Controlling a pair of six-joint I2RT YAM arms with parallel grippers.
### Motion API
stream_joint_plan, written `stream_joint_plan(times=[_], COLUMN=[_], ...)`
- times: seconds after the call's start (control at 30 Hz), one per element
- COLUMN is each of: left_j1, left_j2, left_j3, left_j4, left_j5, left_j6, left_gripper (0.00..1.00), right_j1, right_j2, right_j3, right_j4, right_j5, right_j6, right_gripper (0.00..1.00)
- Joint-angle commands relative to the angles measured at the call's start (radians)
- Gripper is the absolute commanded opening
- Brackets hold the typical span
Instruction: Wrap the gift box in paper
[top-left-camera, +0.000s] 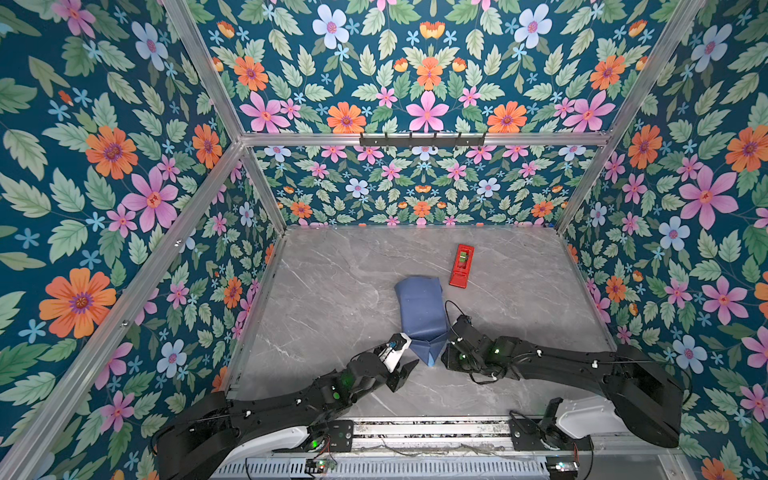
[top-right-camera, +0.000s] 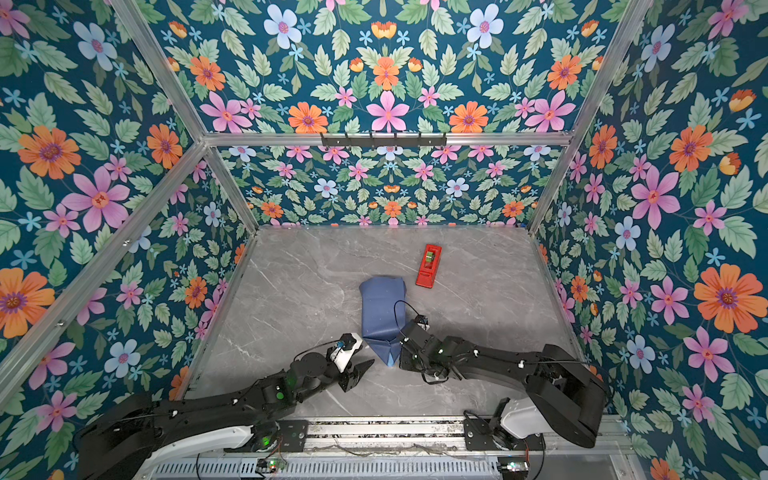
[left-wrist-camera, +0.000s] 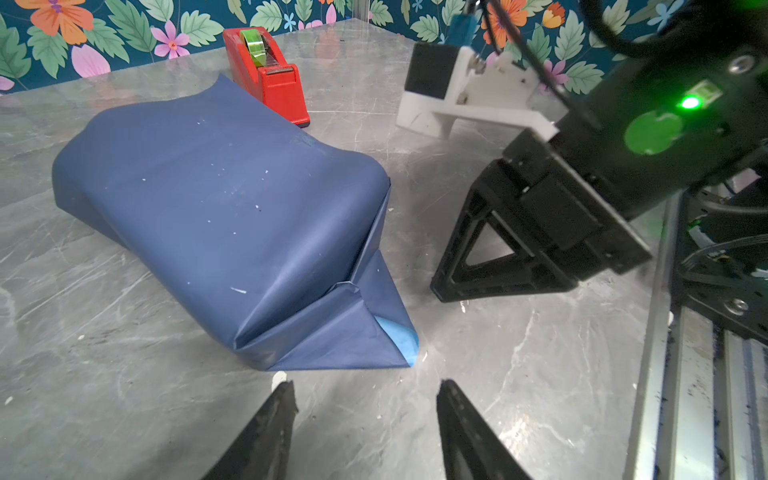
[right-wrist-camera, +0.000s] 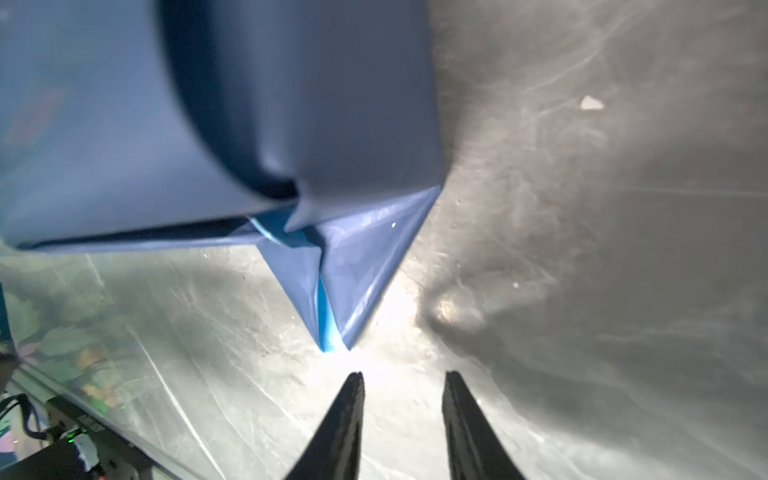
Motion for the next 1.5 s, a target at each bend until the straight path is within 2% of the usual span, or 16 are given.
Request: stream_joint_plan(times=[0.0,0.23,0.47,1.03,1.47], left_j1=[0.001,0.002,0.001,0.001,0.001], left_j2=[-0.023,-0.105,-0.143,-0.119,0.031], left_j3=[-0.015,-0.036,-0.042,-0.045,-0.009], left_j4=[0.024,-0.016,-0.043,-0.024,0.037], left_j5=[-0.057,-0.103,-0.107,-0.062,0.017], left_j6=[0.009,0.009,0.001,0.023,0.073], left_gripper=[0.58,0.6,0.59,0.6,0.6], right_j1=[0.043,0.109,0.115,0.118,0.118], right_j2=[-0.007,0.121,0.214,0.284,0.268], right_j3=[0.006,0.083,0.129,0.147,0.152], right_j4=[-0.001,-0.001,-0.016,-0.037,-0.051], right_j5=[0.112,0.152,0.153,0.16,0.181], right_j6=[0.023,-0.001,-0.018,-0.019,-0.022], right_gripper=[0.36,0.37,0.38,0.19,0.02])
